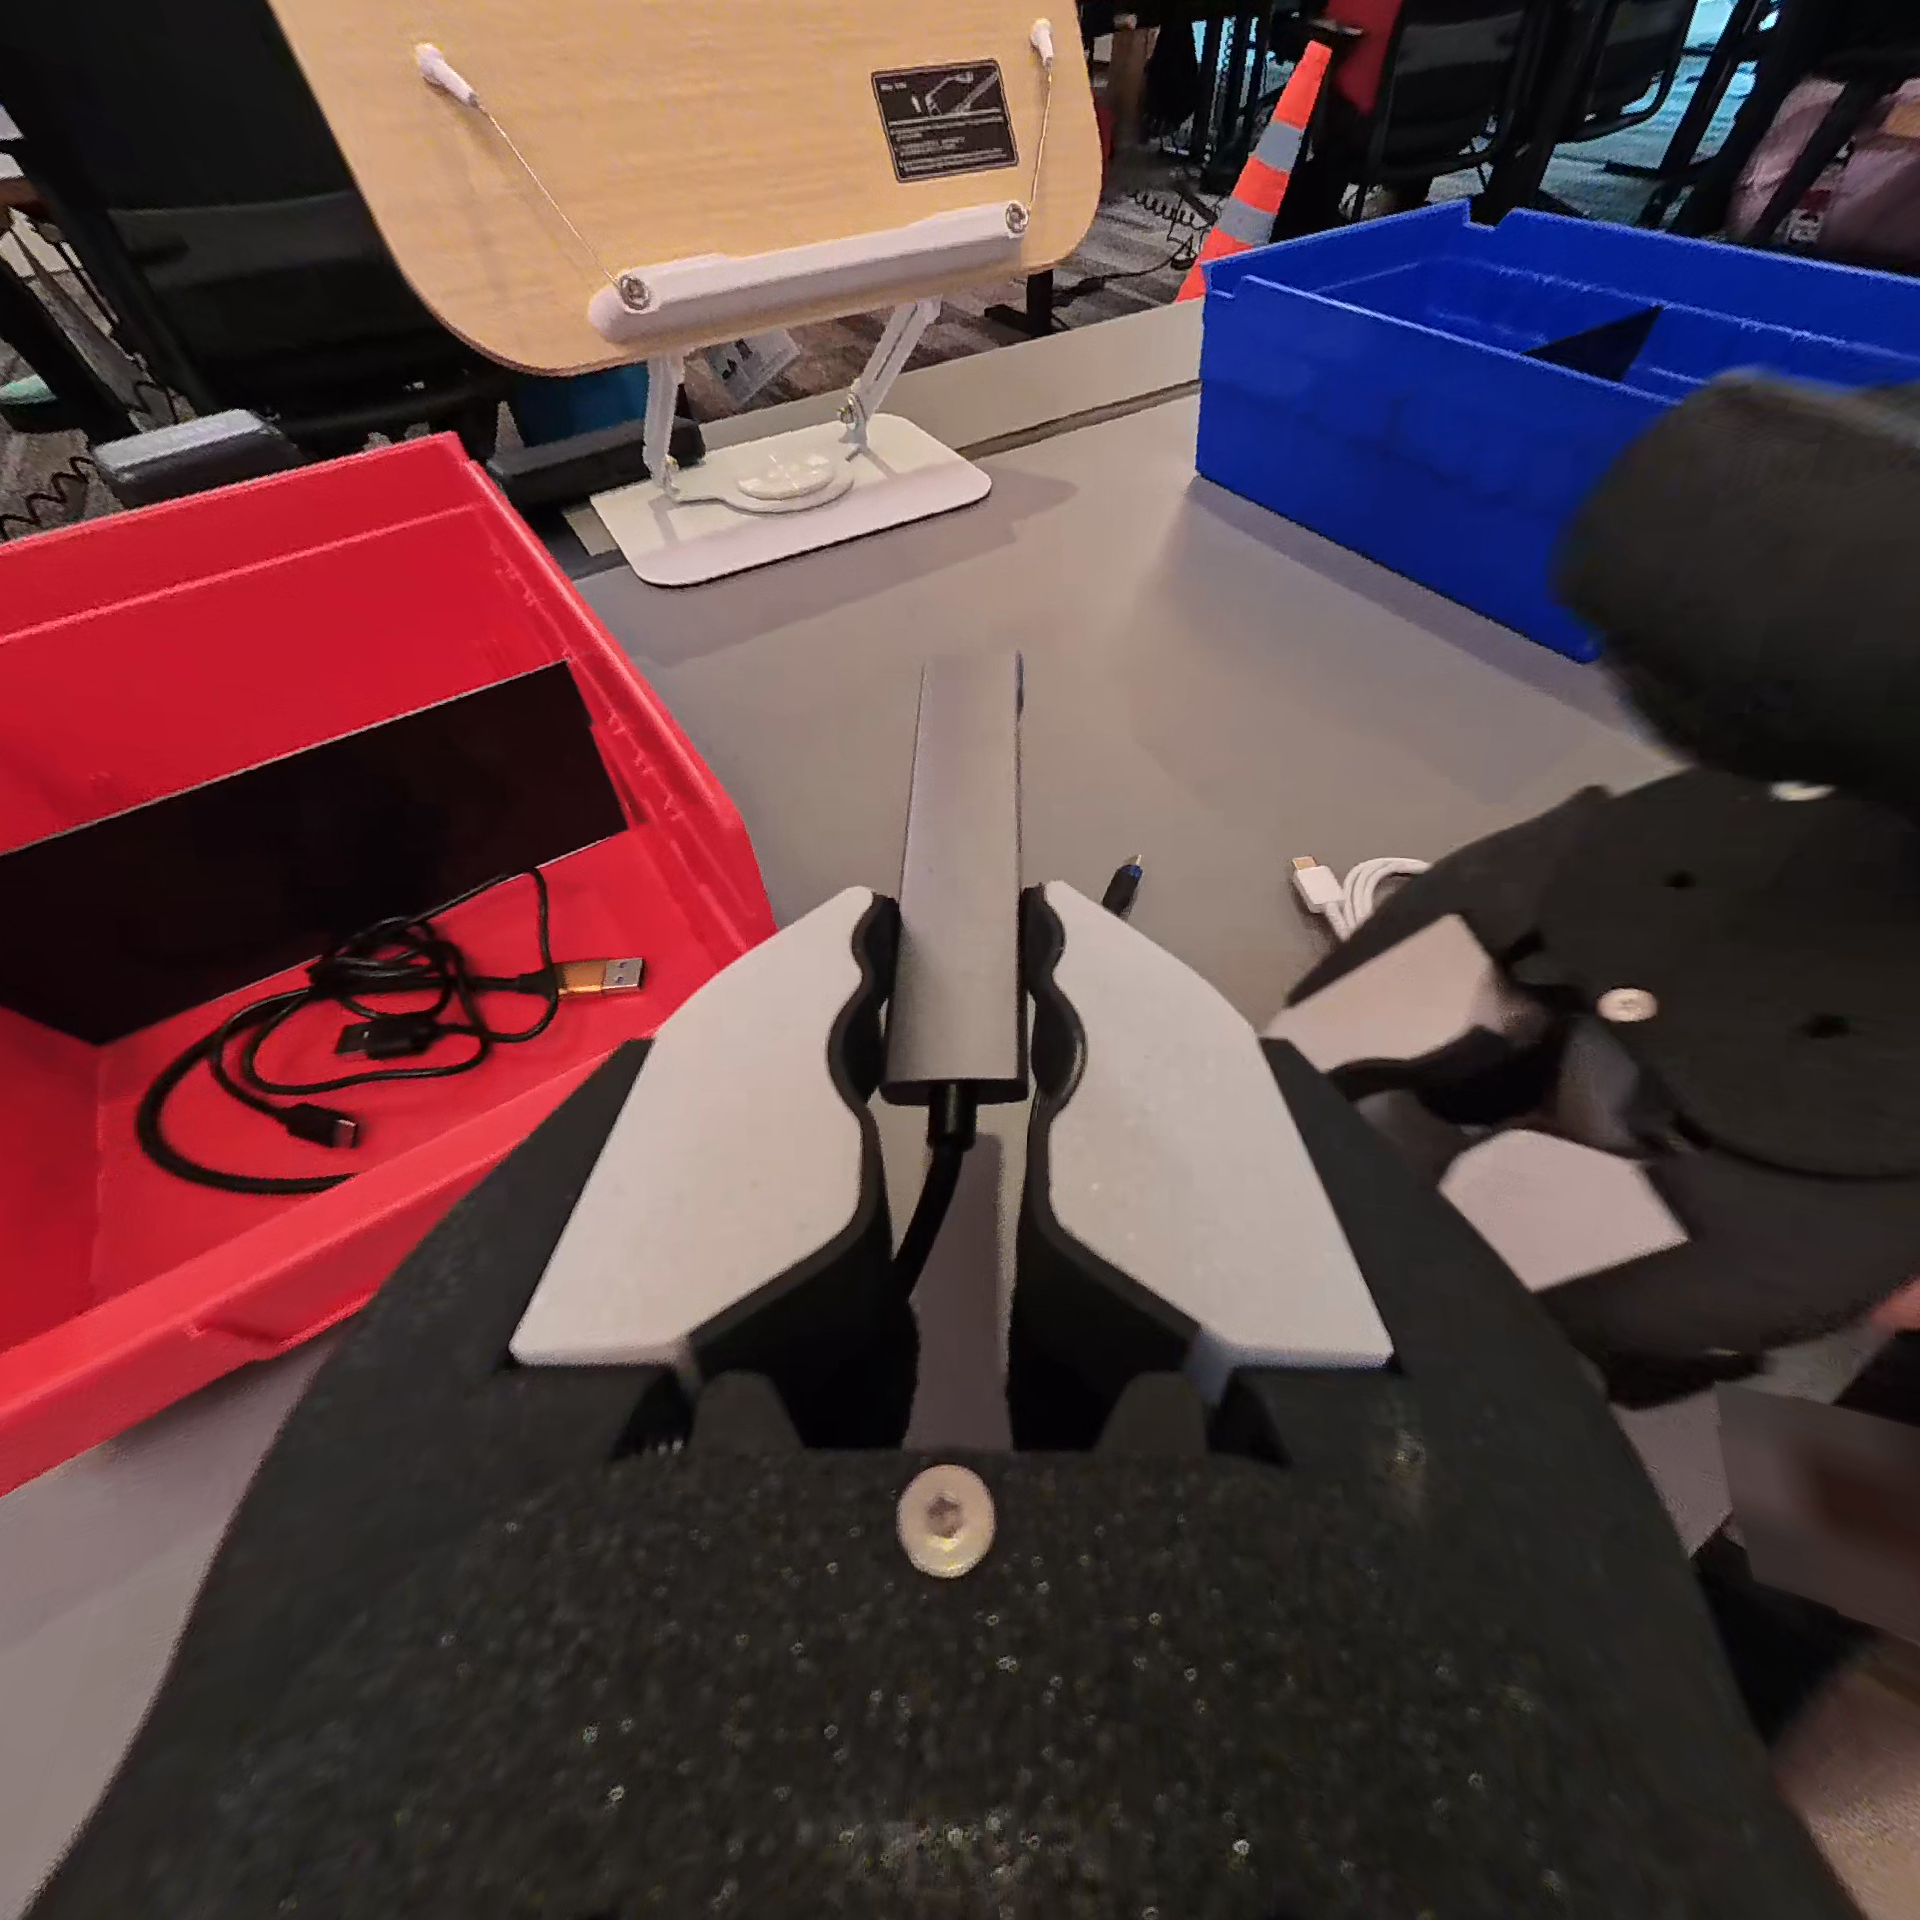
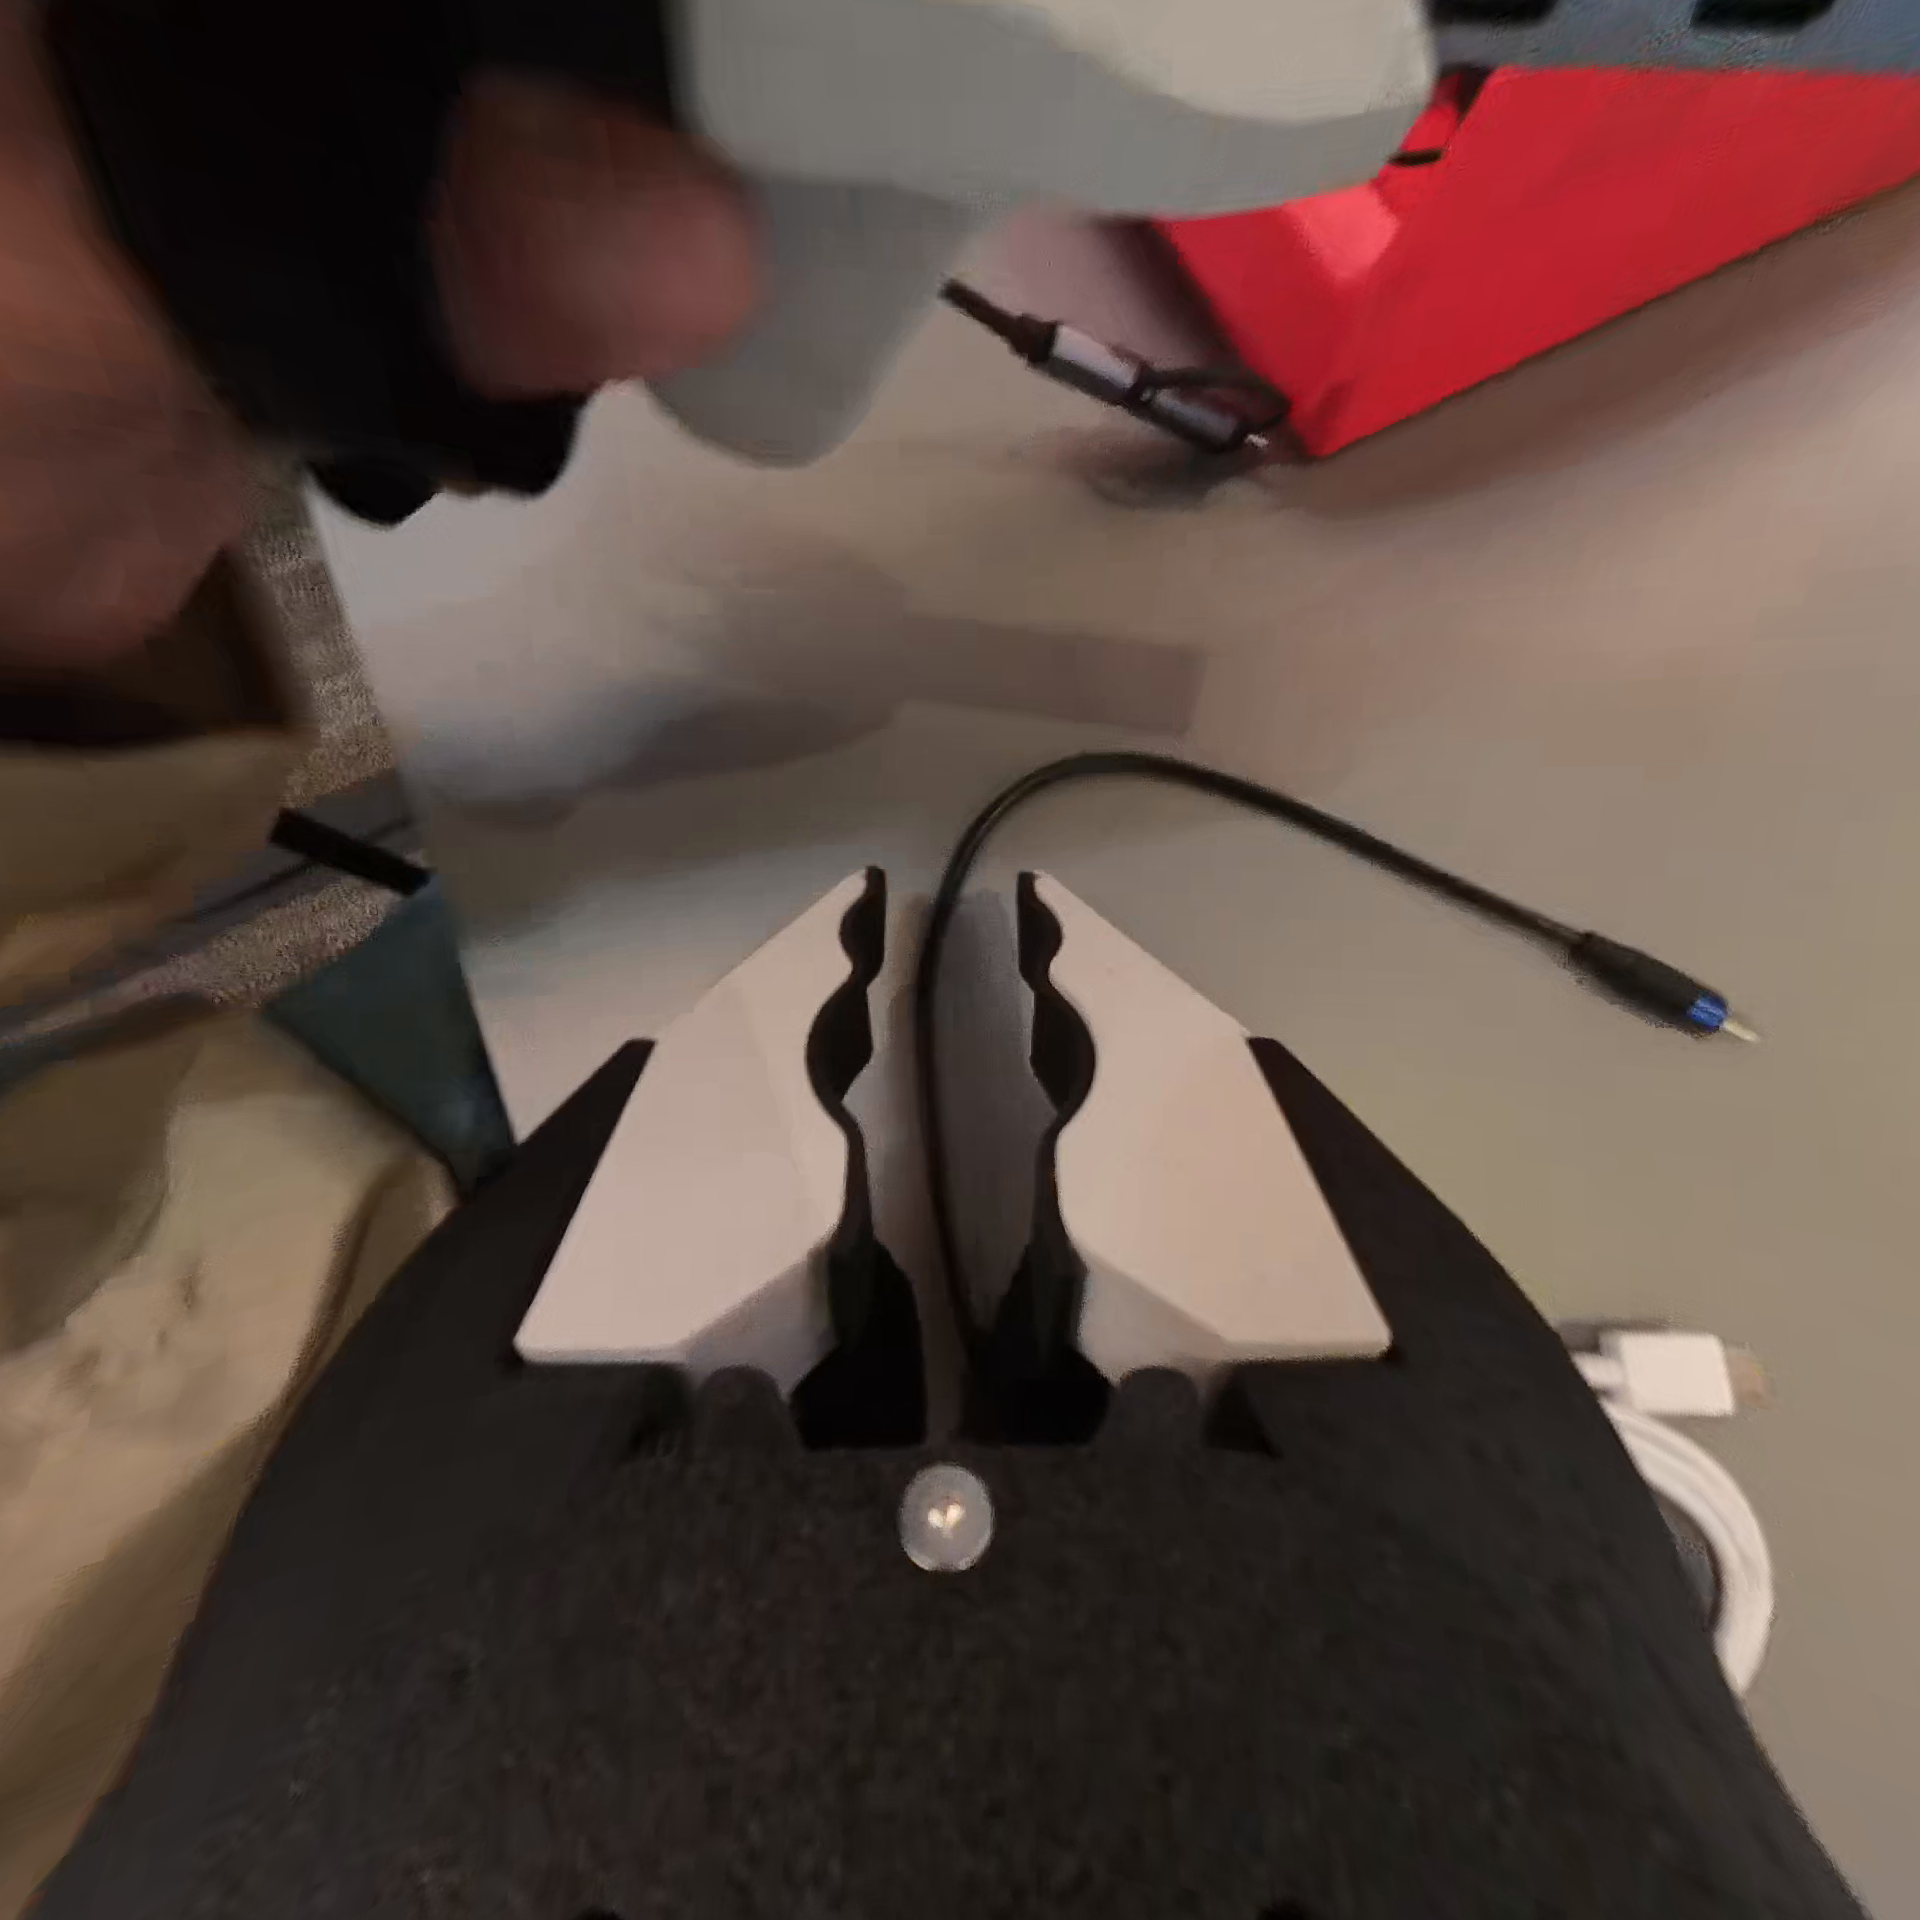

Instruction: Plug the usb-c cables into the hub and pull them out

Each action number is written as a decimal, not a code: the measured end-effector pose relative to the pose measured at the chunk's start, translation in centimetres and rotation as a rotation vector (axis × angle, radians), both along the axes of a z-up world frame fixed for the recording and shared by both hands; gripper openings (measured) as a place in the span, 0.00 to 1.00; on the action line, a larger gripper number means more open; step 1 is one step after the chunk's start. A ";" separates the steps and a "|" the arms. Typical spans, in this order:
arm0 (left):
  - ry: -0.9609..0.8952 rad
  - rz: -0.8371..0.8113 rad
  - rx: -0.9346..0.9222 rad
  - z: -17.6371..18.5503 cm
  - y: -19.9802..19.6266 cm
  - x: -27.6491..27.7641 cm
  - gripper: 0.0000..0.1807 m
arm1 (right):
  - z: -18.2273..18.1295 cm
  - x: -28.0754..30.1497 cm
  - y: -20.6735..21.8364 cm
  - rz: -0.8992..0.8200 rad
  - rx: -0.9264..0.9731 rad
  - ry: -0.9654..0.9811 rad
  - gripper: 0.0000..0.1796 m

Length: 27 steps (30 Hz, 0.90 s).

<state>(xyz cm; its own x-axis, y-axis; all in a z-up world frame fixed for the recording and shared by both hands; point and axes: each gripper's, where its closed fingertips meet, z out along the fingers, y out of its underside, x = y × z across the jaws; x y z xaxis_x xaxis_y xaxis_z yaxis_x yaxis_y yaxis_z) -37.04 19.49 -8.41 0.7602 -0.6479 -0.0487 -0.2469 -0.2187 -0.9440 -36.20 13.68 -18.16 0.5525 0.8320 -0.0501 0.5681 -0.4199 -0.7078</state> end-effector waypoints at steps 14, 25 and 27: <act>-0.038 -0.015 -0.025 0.0 0.0 -0.7 0.13 | 0.9 2.7 -5.4 0.597 0.117 -0.079 0.01; -0.005 -0.048 -0.040 -0.7 -0.3 0.9 0.13 | 1.5 17.3 -5.9 0.603 -0.151 0.047 0.01; 0.001 -0.053 -0.038 -0.8 -0.5 1.2 0.13 | 1.5 17.8 -5.5 0.542 -0.181 0.043 0.07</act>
